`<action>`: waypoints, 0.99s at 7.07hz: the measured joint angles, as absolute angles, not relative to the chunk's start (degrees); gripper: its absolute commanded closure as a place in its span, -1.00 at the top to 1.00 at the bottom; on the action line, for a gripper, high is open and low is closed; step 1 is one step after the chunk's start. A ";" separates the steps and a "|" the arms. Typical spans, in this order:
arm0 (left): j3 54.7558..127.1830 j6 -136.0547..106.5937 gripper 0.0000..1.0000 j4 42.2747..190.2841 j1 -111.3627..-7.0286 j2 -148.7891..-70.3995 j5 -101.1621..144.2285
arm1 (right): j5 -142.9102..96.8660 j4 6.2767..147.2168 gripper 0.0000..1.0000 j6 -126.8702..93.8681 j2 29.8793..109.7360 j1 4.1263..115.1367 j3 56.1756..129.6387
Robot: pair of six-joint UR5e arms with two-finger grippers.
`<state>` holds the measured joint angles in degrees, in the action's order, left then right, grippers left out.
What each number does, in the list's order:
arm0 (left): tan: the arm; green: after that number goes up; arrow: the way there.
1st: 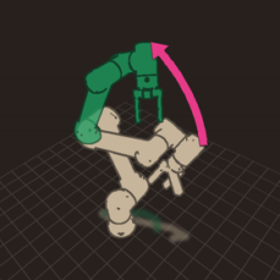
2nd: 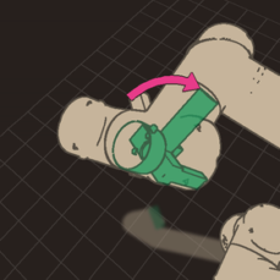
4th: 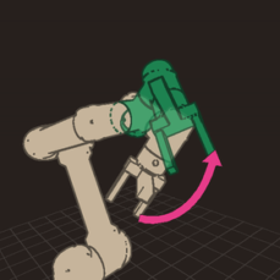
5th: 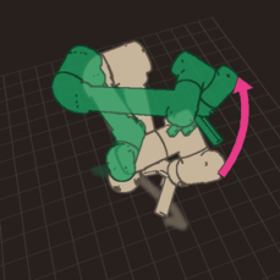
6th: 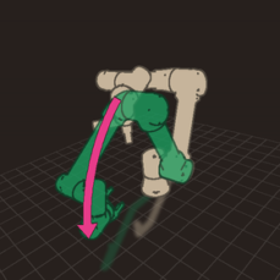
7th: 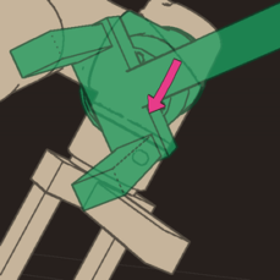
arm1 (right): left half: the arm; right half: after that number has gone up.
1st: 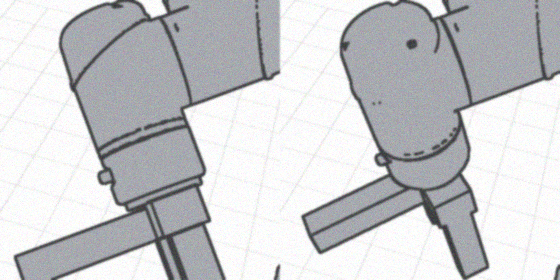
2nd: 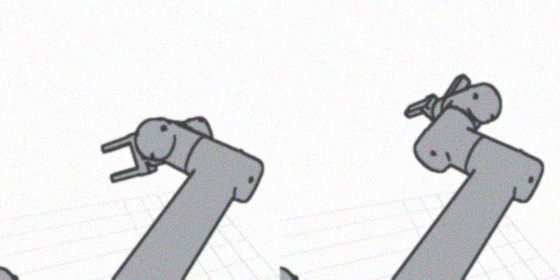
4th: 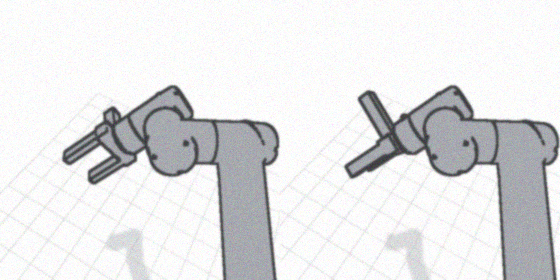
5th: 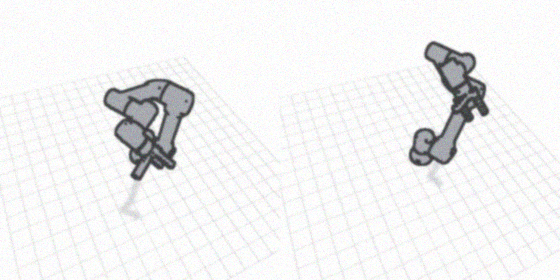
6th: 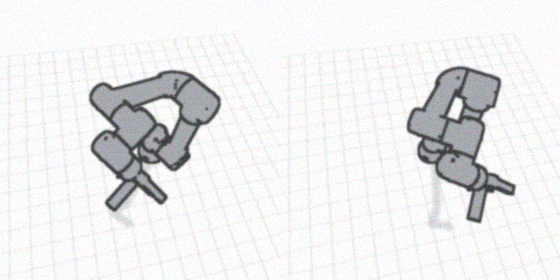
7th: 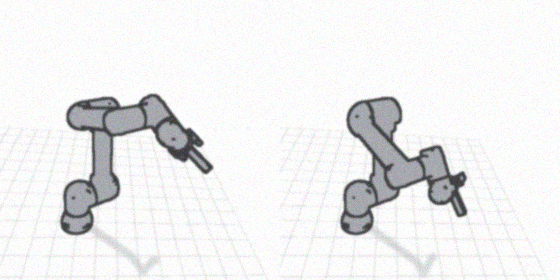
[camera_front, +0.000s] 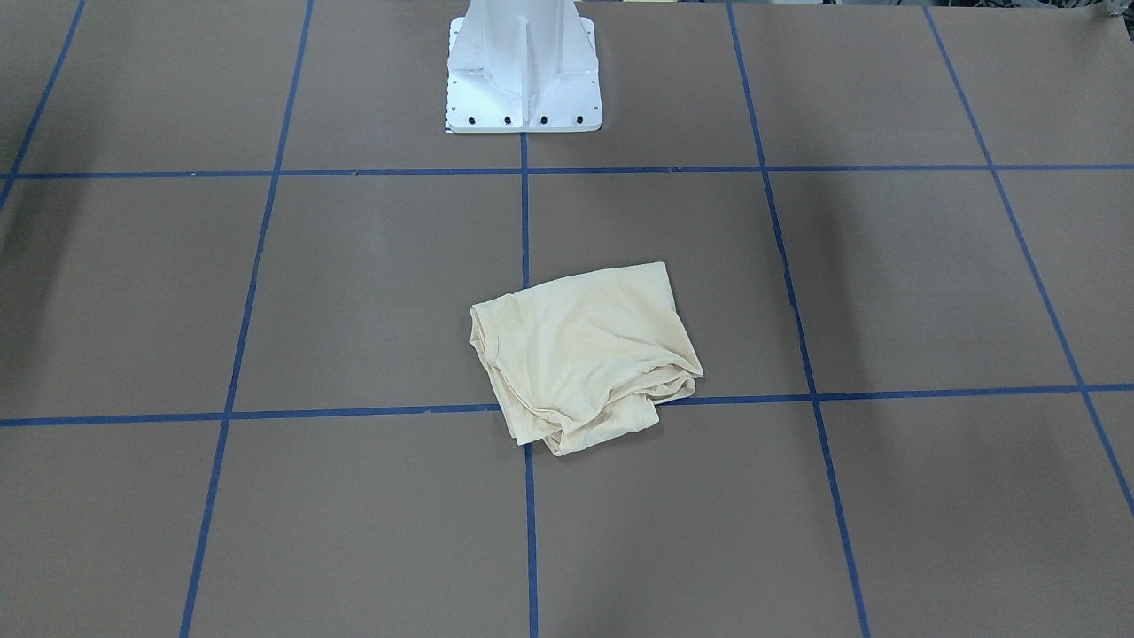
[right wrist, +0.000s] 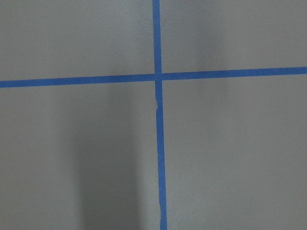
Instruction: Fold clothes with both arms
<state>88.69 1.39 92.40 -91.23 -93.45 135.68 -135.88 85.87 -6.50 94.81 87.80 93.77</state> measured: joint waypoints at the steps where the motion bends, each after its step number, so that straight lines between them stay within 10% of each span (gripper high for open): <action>1: 88.79 1.45 1.00 92.40 -91.23 -93.51 135.69 | -135.88 85.87 1.00 -6.51 94.78 87.80 93.78; 7: 87.24 1.81 1.00 92.64 -91.16 -93.32 135.16 | -135.79 85.87 1.00 -6.44 94.89 87.80 93.74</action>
